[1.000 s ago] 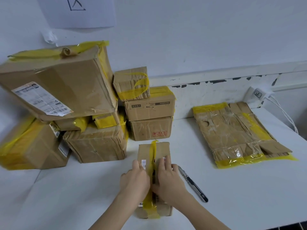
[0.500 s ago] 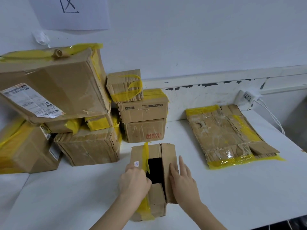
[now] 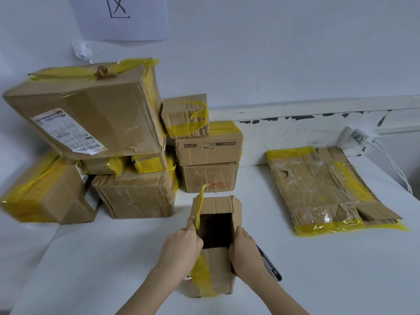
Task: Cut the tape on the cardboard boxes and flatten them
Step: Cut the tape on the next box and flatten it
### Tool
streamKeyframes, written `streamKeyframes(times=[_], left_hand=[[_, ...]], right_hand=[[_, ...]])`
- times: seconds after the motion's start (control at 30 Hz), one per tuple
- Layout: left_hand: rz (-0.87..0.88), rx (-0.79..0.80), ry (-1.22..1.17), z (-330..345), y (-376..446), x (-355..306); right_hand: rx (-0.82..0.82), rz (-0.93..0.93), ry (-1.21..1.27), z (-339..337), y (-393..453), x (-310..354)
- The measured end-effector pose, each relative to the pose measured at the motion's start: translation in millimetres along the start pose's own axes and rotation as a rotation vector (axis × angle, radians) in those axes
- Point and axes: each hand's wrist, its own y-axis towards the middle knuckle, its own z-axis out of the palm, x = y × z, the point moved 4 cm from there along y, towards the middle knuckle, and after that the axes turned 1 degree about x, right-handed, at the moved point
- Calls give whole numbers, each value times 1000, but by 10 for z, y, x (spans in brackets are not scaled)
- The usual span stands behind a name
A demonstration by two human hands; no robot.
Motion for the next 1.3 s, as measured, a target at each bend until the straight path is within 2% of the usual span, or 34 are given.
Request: streamKeyframes(times=[0.1,0.23,0.27,0.3,0.37,0.4,0.43,0.5,0.63,0.7,0.73,0.8,0.87,0.9,0.97,1.03,1.2,1.3], left_hand=[[31,33,24,3,3,18],[40,41,-182,1,-2,110],[29,38,-165,-8,-4,165],[69,-36,-64,-36,9,204],[305,-267,124,-164,-3,181],[463,-318,144,-185,-27,151],[591,-317,159,-174,-31,134],[686,-219,185,-110,18,162],[681,-126,107,-78,75,292],[647,-116,25,-64,94,329],[633,-115,-11,-53,103,331],[605,-179,-69,-4,104,311],[511,-265,-101,51,94,283],[448,-309,-111,76,84,274],[326,-356,-113,94,62,251],[260,-374,-97,107,67,247],[177,-421,-1,144,85,275],[204,-421,6,165,97,280]], right_hand=[[27,9,127,6,22,-2],[94,-101,250,-83,70,-22],[138,-155,245,-100,87,-15],[180,-209,223,-113,109,5],[248,-283,139,-133,176,74],[267,-315,84,-129,232,111],[280,-339,31,-120,291,149],[282,-362,-59,-117,433,194],[270,-436,-145,-168,652,168],[237,-450,31,-200,680,111],[182,-401,202,-229,682,42],[-51,-220,489,-295,685,-252],[-242,-12,444,-249,619,-681],[-251,82,350,-178,555,-884],[-76,214,141,57,403,-1172],[91,250,11,275,286,-1283],[62,272,-69,445,261,-1233],[82,279,-86,457,253,-1206]])
